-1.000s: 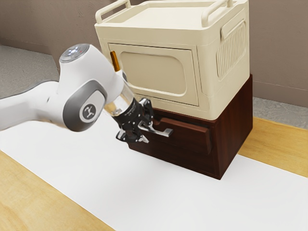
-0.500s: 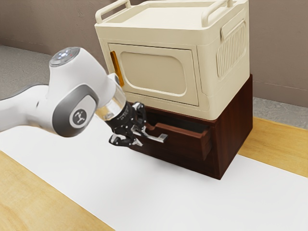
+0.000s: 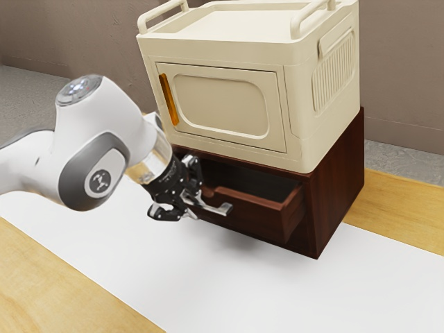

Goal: Pull the drawer handle with one arm to open the drawer

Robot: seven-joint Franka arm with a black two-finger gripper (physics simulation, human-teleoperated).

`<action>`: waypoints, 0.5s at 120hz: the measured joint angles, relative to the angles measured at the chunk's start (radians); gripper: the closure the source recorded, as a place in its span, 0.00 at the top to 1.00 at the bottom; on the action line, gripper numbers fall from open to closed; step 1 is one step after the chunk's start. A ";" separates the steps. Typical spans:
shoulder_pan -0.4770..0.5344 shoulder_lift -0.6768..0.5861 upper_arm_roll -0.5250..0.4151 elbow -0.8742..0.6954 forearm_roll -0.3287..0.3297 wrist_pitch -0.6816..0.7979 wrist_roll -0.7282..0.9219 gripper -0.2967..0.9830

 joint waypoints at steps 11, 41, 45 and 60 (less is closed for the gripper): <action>0.000 -0.015 0.000 -0.013 0.001 0.000 -0.006 0.30; -0.002 -0.053 0.000 -0.050 0.002 0.000 -0.020 0.30; -0.002 -0.055 0.000 -0.054 0.002 0.000 -0.022 0.30; -0.002 -0.069 0.001 -0.071 0.002 0.000 -0.028 0.30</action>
